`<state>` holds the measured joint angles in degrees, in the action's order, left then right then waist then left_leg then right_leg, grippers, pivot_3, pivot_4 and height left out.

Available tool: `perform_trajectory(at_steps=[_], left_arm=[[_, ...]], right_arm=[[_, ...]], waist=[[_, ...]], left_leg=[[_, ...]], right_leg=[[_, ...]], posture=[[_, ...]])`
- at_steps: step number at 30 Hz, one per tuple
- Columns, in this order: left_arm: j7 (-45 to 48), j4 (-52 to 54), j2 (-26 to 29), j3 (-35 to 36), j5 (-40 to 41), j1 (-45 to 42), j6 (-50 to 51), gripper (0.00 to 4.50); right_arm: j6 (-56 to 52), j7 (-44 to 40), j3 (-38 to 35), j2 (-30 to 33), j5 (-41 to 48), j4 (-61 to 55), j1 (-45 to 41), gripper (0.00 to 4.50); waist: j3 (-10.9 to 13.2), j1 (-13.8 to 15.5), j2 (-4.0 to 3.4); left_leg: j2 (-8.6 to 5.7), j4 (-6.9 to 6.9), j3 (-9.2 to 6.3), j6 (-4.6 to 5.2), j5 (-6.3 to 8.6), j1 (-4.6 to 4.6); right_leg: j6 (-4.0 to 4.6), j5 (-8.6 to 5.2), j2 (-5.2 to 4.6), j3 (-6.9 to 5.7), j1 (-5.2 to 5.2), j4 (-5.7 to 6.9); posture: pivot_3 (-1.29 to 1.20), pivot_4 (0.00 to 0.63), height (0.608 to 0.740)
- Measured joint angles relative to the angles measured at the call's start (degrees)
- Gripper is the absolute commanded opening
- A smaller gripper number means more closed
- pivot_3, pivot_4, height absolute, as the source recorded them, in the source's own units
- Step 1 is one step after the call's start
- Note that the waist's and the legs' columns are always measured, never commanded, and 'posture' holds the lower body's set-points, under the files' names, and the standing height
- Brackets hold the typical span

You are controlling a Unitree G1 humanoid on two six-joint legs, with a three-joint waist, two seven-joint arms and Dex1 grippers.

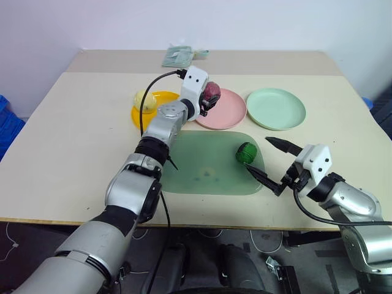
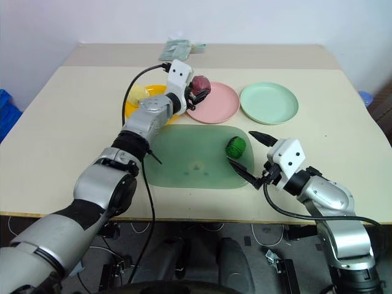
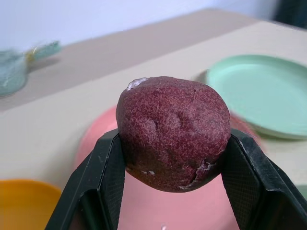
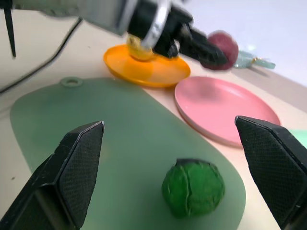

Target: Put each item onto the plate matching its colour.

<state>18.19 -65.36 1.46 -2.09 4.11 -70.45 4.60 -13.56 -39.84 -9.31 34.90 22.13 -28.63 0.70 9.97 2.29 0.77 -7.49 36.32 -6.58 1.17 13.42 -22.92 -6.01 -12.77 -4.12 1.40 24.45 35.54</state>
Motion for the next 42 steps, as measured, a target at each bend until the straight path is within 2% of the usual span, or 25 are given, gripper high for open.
perform_trajectory(at_steps=[7,12,13,18,21,26,30,33,36,40,42], left_arm=[[-2.5,-7.3,-1.5,1.4,-1.6,-2.2,-4.2,2.43],[-1.9,-8.4,-1.6,1.9,-2.3,-2.5,-4.7,4.32],[-2.0,-8.7,-1.6,1.9,-2.5,-2.5,-4.8,4.43],[-2.4,-8.7,-1.6,2.3,-2.9,-2.4,-5.2,4.43],[2.1,-6.5,-1.2,3.3,-2.2,-0.9,-8.4,4.43],[20.3,9.5,3.5,2.7,1.2,10.3,-9.2,4.43],[31.9,31.1,10.2,0.0,3.9,26.5,-7.3,4.43],[40.5,47.3,19.7,-0.9,8.1,36.3,-1.6,4.43],[45.0,56.6,25.8,0.5,12.3,39.9,3.4,4.43],[46.9,63.5,29.5,1.1,15.3,42.6,7.3,4.43],[46.5,65.6,30.3,1.1,15.4,44.1,8.6,4.50]], right_arm=[[-0.2,0.3,0.1,0.0,-0.6,0.0,-0.6,4.50],[-0.2,0.4,0.1,-0.1,-0.6,0.0,-0.4,4.50],[-0.2,0.4,0.1,-0.1,-0.6,0.0,-0.4,4.50],[-0.2,0.5,0.1,-0.1,-0.6,0.1,-0.4,4.50],[-0.5,0.7,0.2,-0.2,-0.6,0.4,-0.8,4.50],[-1.9,2.2,2.2,-0.9,-1.4,2.2,-2.3,4.50],[-2.1,3.1,4.2,-1.3,-4.2,6.5,-4.1,4.50],[-2.4,4.3,6.9,-2.6,-7.2,12.0,-7.3,4.50],[-2.5,4.7,8.7,-4.4,-8.3,16.2,-9.7,4.50],[-1.9,4.1,10.9,-7.1,-8.5,21.0,-13.6,4.50],[-1.3,3.3,12.1,-8.1,-8.7,24.5,-15.9,3.94]], waist=[[0.0,-0.1,0.00],[0.0,-0.1,0.00],[0.0,-0.1,0.00],[0.0,-0.1,0.00],[0.0,-0.2,-0.01],[0.0,-0.9,-0.07],[-0.1,-1.9,-0.09],[-0.1,-2.2,-0.09],[-0.1,-1.7,-0.13],[-0.1,-1.5,-0.15],[-0.1,-1.6,-0.15]], left_leg=[[-0.02,0.07,0.00,0.01,0.00,-0.04],[-0.02,0.08,0.00,0.01,0.00,-0.04],[-0.02,0.09,0.00,0.01,0.00,-0.04],[-0.02,0.10,0.00,0.01,0.00,-0.04],[-0.02,0.10,0.02,0.01,0.00,-0.03],[-0.01,0.05,0.09,0.00,0.00,0.04],[-0.01,-0.04,0.11,-0.03,-0.02,0.08],[0.04,-0.04,0.11,-0.10,-0.06,0.09],[0.03,0.00,0.09,-0.10,-0.06,0.13],[-0.01,0.04,0.07,-0.07,-0.05,0.18],[0.02,-0.03,0.08,-0.08,-0.05,0.22]], right_leg=[[-0.06,0.04,0.00,0.01,0.01,0.03],[-0.06,0.04,0.01,0.00,0.01,0.05],[-0.06,0.04,0.01,0.00,0.01,0.06],[-0.06,0.05,0.01,0.01,0.01,0.07],[-0.06,0.05,0.01,0.02,0.03,0.09],[-0.01,0.05,-0.01,0.10,0.12,0.34],[0.03,0.06,-0.02,0.23,0.16,0.42],[0.15,0.11,0.01,0.29,0.22,0.48],[0.16,0.11,0.00,0.25,0.16,0.49],[0.15,0.11,-0.02,0.20,0.06,0.44],[0.17,0.10,0.00,0.20,0.07,0.45]], posture=[[0.00,0.150,0.740],[0.00,0.150,0.740],[0.00,0.150,0.740],[0.00,0.150,0.740],[0.00,0.150,0.740],[0.00,0.150,0.740],[0.00,0.150,0.740],[0.00,0.150,0.740],[0.00,0.150,0.740],[0.00,0.150,0.740],[0.00,0.150,0.740]])
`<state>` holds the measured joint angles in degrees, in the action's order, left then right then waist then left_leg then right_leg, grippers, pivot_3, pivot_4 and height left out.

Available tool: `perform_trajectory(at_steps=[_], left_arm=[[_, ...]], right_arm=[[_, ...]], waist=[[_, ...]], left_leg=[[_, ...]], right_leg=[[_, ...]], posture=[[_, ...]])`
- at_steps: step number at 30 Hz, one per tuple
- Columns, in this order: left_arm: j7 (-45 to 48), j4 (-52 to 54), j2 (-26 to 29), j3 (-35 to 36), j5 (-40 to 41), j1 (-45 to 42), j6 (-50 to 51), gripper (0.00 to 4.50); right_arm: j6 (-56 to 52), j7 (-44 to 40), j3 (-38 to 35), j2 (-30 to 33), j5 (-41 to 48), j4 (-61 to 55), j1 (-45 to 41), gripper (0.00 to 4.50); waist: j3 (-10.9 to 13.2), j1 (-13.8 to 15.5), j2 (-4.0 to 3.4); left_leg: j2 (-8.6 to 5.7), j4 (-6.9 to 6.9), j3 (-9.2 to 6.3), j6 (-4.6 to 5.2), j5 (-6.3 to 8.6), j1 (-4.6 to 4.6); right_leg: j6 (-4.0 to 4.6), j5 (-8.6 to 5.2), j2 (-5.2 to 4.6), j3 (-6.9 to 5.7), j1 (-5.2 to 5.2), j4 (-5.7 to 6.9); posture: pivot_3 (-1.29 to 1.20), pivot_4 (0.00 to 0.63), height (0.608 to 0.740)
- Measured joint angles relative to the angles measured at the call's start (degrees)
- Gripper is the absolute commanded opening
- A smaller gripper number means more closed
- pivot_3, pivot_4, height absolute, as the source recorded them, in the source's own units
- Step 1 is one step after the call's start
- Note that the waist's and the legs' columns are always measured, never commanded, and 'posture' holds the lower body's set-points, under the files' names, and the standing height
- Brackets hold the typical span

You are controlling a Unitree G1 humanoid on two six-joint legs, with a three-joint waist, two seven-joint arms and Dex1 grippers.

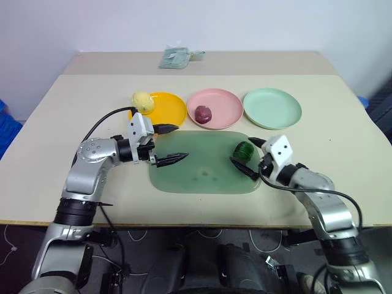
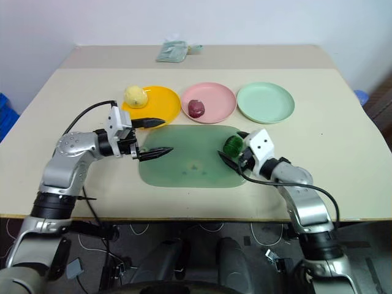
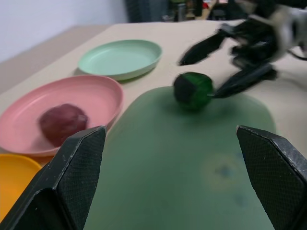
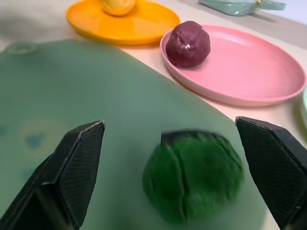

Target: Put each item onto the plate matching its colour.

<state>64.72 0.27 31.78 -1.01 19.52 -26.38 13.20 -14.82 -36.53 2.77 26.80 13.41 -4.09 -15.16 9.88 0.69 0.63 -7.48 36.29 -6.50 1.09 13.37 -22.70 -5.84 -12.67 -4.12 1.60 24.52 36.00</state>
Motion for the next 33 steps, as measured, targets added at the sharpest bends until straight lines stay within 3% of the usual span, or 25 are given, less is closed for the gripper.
perform_trajectory(at_steps=[1,6,13,17,21,30,33], left_arm=[[-0.5,0.8,0.2,0.1,0.1,0.6,0.5,4.50],[-2.5,4.1,0.8,0.2,1.1,2.4,1.7,4.50],[-5.5,7.2,1.3,0.4,1.8,4.7,2.8,4.50],[-7.2,8.7,1.5,0.8,2.3,5.9,3.5,4.50],[-8.2,9.7,1.8,0.9,2.5,6.5,4.0,4.50],[-8.9,10.1,1.8,0.9,2.5,6.5,4.4,4.50],[-9.1,10.5,1.9,0.9,2.6,6.5,4.8,4.50]], right_arm=[[0.4,-0.2,0.1,-0.5,-0.2,1.3,-1.0,3.65],[1.7,-1.9,0.1,-0.4,-1.0,3.4,-2.8,1.32],[3.5,-3.6,0.1,-0.1,-1.4,5.8,-4.0,1.32],[1.9,-5.5,-0.3,0.0,-0.1,6.6,-5.3,2.50],[0.4,-6.0,-0.6,0.0,0.5,6.4,-5.2,4.47],[1.2,-6.0,0.6,-0.1,-1.8,6.6,-5.2,4.47],[3.1,-5.7,0.6,-0.5,-3.1,9.4,-6.6,3.63]], waist=[[0.0,-0.1,0.00],[0.0,-0.1,0.00],[0.0,0.0,0.00],[0.0,-0.1,0.00],[0.0,0.0,0.00],[0.0,-0.1,0.00],[0.0,-0.1,0.01]], left_leg=[[0.00,-0.03,0.00,-0.01,-0.01,0.02],[0.01,-0.07,0.01,-0.01,-0.01,0.07],[0.01,-0.06,0.01,-0.02,0.00,0.18],[0.02,-0.08,0.02,-0.02,0.00,0.18],[0.02,-0.08,0.02,-0.02,0.00,0.18],[0.02,-0.10,0.02,-0.02,0.00,0.19],[0.02,-0.10,0.02,-0.02,0.00,0.20]], right_leg=[[0.01,-0.01,0.00,0.00,0.02,0.01],[0.03,-0.02,0.01,0.00,0.00,0.01],[0.04,-0.02,0.01,0.00,-0.11,0.01],[0.05,-0.03,0.00,0.02,-0.11,0.01],[0.05,-0.03,0.00,0.03,-0.11,0.01],[0.06,-0.04,0.00,0.02,-0.10,0.00],[0.06,-0.04,0.00,0.01,-0.11,0.00]], posture=[[0.00,0.150,0.740],[0.00,0.150,0.740],[0.00,0.150,0.740],[0.00,0.150,0.740],[0.00,0.150,0.740],[0.00,0.150,0.740],[0.00,0.150,0.740]])
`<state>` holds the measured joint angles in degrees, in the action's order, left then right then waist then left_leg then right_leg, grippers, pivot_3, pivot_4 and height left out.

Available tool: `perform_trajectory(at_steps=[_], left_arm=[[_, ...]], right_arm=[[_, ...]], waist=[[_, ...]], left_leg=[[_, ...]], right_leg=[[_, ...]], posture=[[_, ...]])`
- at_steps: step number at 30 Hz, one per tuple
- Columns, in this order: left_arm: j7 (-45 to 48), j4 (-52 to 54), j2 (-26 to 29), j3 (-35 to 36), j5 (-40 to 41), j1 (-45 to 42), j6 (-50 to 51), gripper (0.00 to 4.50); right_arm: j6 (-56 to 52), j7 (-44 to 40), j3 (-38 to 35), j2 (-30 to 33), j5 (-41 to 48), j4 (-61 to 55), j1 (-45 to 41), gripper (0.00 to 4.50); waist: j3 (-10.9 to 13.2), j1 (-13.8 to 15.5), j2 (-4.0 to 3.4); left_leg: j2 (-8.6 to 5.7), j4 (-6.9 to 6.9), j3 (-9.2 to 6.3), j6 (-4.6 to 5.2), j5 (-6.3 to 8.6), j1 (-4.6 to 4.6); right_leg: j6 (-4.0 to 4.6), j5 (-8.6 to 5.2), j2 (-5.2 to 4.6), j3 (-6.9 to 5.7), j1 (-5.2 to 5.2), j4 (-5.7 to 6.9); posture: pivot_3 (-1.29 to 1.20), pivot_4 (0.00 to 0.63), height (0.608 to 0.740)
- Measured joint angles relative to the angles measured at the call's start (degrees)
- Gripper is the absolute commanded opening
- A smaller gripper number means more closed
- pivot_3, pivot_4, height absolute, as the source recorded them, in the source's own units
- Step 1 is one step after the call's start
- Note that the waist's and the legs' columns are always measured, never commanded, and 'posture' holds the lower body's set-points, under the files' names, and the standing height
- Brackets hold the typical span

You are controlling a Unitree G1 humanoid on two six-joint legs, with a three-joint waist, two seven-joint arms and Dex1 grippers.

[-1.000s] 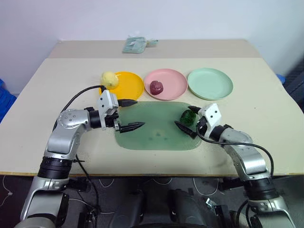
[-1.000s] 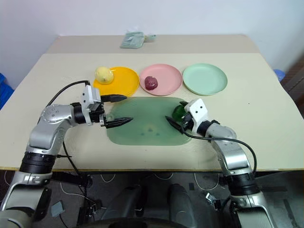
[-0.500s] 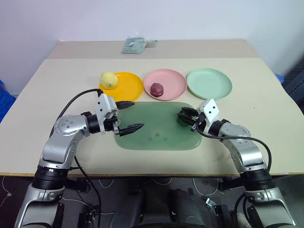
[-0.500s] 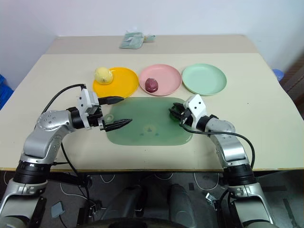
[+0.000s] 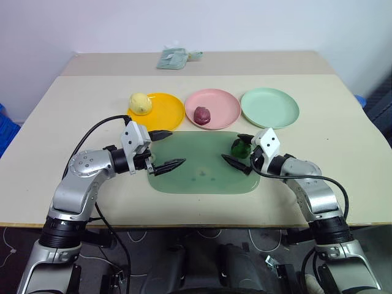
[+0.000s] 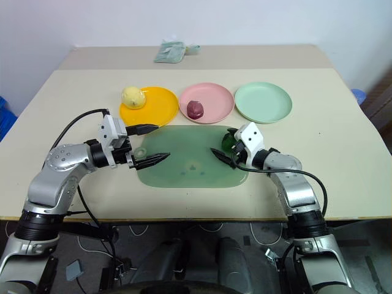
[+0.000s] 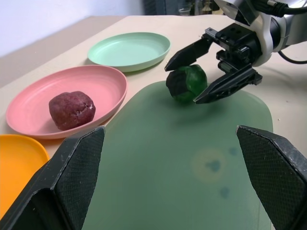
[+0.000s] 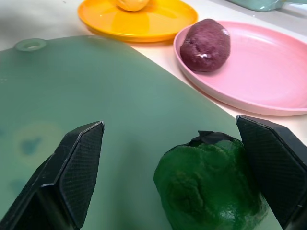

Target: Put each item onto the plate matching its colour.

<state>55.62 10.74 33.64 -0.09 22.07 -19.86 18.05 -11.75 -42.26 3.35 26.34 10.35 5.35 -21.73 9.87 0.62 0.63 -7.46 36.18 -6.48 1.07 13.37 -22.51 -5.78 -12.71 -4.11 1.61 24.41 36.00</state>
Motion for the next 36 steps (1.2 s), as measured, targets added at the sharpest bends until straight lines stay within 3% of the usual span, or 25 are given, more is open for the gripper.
perform_trajectory(at_steps=[2,13,18,30,32,36], left_arm=[[-0.2,0.6,0.2,0.0,0.0,0.0,0.2,4.50],[-1.9,3.1,1.0,1.1,0.9,1.8,1.1,4.50],[-2.8,3.4,1.0,1.1,1.0,2.3,1.4,4.50],[-4.7,5.2,1.0,1.1,2.4,2.3,3.0,4.50],[-4.9,5.2,1.0,1.1,2.4,2.3,3.0,4.50],[-5.6,5.4,0.9,1.3,2.6,2.1,3.9,4.50]], right_arm=[[0.9,0.2,0.0,0.0,-0.6,1.6,-1.0,2.69],[6.5,0.5,0.7,-0.6,-3.3,6.8,-3.1,2.69],[7.2,0.3,0.7,-0.8,-3.4,8.7,-4.3,1.37],[8.8,0.8,0.6,-1.1,-4.3,10.9,-6.2,1.31],[8.1,0.8,0.0,-1.2,-3.4,12.3,-8.3,1.31],[11.5,3.2,-2.7,-0.4,-3.3,22.6,-20.8,1.31]], waist=[[0.0,0.0,0.00],[0.0,-0.2,0.03],[0.0,-0.2,0.02],[0.0,-0.2,0.00],[0.0,-0.2,-0.05],[0.1,-0.5,-0.19]], left_leg=[[0.00,-0.01,0.00,0.00,0.00,0.01],[0.01,-0.03,0.00,-0.01,0.00,0.04],[0.02,-0.04,0.00,-0.01,0.00,0.04],[0.01,-0.04,0.01,-0.01,0.00,0.04],[0.01,-0.05,0.02,-0.01,0.00,0.02],[0.01,-0.13,0.06,-0.03,-0.02,0.02]], right_leg=[[0.00,0.00,0.00,0.00,0.00,0.00],[0.02,-0.01,0.01,0.00,-0.02,0.00],[0.02,-0.01,0.01,0.00,-0.02,0.00],[0.02,-0.01,0.01,0.00,-0.01,0.00],[0.02,-0.01,0.01,0.01,0.02,0.00],[0.03,-0.02,0.01,0.01,0.08,0.00]], posture=[[0.00,0.150,0.740],[0.00,0.150,0.740],[0.00,0.150,0.740],[0.00,0.150,0.740],[0.00,0.150,0.740],[0.00,0.150,0.740]])
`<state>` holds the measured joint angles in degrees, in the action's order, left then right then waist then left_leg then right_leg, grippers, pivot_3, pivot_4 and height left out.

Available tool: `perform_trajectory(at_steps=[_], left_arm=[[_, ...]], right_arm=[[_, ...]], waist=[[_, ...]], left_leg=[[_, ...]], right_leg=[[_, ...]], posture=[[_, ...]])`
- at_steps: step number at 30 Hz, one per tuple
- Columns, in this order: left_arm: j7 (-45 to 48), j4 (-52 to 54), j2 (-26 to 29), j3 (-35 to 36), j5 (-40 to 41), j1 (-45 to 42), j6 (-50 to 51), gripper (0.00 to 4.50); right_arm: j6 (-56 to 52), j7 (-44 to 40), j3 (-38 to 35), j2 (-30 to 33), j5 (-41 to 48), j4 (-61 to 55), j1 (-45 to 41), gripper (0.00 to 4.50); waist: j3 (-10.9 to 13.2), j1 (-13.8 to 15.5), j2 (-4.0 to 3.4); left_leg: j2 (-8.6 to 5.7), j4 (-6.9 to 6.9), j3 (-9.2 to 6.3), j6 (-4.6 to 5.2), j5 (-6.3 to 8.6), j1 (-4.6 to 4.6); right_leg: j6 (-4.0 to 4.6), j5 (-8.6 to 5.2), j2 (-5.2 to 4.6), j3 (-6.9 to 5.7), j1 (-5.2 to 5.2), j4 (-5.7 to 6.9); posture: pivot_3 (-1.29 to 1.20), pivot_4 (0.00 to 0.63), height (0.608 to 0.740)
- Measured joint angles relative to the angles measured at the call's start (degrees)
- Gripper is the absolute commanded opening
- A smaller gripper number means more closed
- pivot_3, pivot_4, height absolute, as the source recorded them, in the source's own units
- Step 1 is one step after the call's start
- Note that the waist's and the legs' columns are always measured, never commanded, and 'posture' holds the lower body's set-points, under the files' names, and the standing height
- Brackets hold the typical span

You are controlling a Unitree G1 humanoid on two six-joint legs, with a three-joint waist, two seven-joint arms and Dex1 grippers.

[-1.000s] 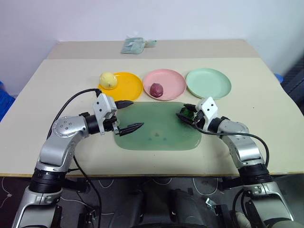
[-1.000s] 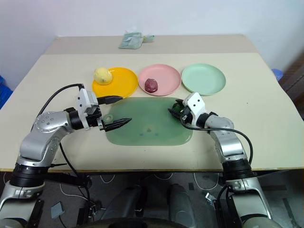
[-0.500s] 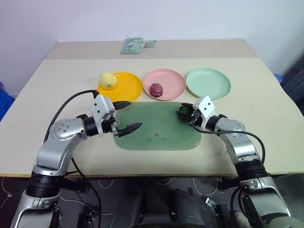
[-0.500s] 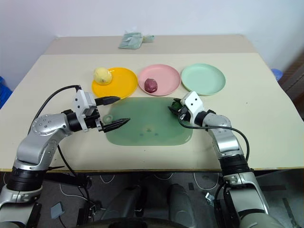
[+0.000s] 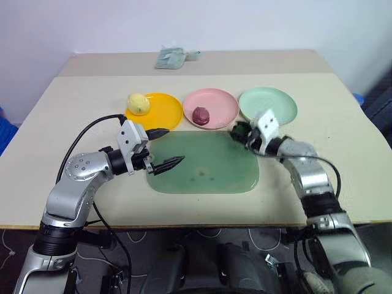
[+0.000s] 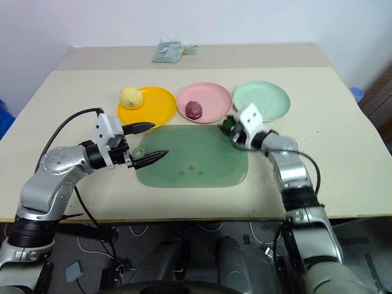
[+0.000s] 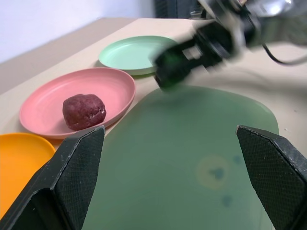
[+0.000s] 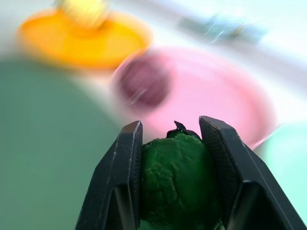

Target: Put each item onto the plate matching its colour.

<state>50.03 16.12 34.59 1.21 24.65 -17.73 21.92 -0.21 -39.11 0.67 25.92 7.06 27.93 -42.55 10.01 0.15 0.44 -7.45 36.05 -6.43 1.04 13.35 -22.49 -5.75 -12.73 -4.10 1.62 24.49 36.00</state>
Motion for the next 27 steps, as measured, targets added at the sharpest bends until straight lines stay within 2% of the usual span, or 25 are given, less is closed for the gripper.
perform_trajectory(at_steps=[6,7,10,12,13,18,22,24,27], left_arm=[[-1.6,1.1,-0.3,0.4,1.6,-0.1,1.5,4.50],[-1.9,1.3,-0.3,0.7,2.0,-0.1,1.7,4.50],[-2.8,1.7,-0.2,2.2,2.5,-0.2,2.6,4.50],[-3.1,2.0,0.1,2.7,3.0,-0.2,3.0,4.50],[-3.4,2.2,0.1,2.7,3.1,-0.2,3.2,4.50],[-5.2,3.5,-0.2,2.7,3.5,-0.2,4.2,4.50],[-6.6,3.7,-1.1,2.6,3.5,-0.2,4.0,4.50],[-7.0,3.7,-1.5,2.6,3.4,0.5,3.8,4.50],[-7.9,3.4,-2.2,2.5,3.0,1.5,3.4,4.50]], right_arm=[[13.7,8.6,0.1,2.6,-7.8,29.4,-16.8,1.31],[14.9,10.1,0.3,2.5,-9.0,33.8,-18.0,2.07],[16.0,13.3,0.9,2.5,-11.4,42.5,-20.3,3.18],[16.3,15.1,1.0,2.6,-12.8,45.7,-21.2,4.22],[16.3,15.8,1.0,2.6,-13.3,46.7,-21.5,4.48],[16.4,17.5,0.9,2.6,-15.2,48.4,-21.8,4.48],[18.5,12.6,-1.1,2.9,-13.2,47.7,-21.8,4.48],[19.9,6.7,-2.9,3.7,-10.2,43.5,-20.9,4.48],[17.9,-1.2,-5.5,5.5,-4.4,28.6,-14.6,4.48]], waist=[[0.0,-0.1,0.03],[0.0,-0.1,0.03],[0.0,-0.6,0.02],[0.0,-1.0,0.02],[0.0,-1.2,0.02],[0.0,-1.3,0.01],[0.0,-1.3,0.00],[0.0,-1.2,-0.03],[0.0,-0.8,-0.02]], left_leg=[[0.00,-0.08,-0.01,-0.28,-0.17,-0.01],[0.00,-0.09,-0.01,-0.29,-0.17,-0.01],[0.00,-0.11,-0.02,-0.31,-0.19,-0.03],[0.00,-0.13,-0.02,-0.33,-0.20,-0.03],[0.00,-0.15,-0.01,-0.34,-0.21,-0.03],[0.01,-0.17,-0.01,-0.37,-0.23,-0.03],[0.00,-0.15,-0.01,-0.36,-0.22,-0.03],[0.00,-0.15,-0.01,-0.33,-0.20,-0.03],[0.01,-0.11,-0.08,-0.24,-0.13,-0.03]], right_leg=[[0.04,-0.02,-0.01,-0.01,-0.03,-0.11],[0.04,-0.02,-0.01,0.01,-0.02,-0.11],[0.05,-0.03,-0.01,0.03,-0.01,-0.11],[0.05,-0.03,-0.01,0.05,0.00,-0.11],[0.05,-0.03,0.00,0.05,0.01,-0.11],[0.07,-0.04,0.02,0.07,0.05,-0.07],[0.06,-0.04,0.02,0.05,0.04,-0.08],[0.06,-0.03,0.02,0.05,0.04,-0.08],[0.06,-0.04,0.02,0.02,-0.02,-0.10]], posture=[[0.00,0.150,0.740],[0.00,0.150,0.740],[0.00,0.150,0.740],[0.00,0.150,0.740],[0.00,0.150,0.740],[0.00,0.150,0.740],[0.00,0.150,0.740],[0.00,0.150,0.740],[0.00,0.150,0.740]])
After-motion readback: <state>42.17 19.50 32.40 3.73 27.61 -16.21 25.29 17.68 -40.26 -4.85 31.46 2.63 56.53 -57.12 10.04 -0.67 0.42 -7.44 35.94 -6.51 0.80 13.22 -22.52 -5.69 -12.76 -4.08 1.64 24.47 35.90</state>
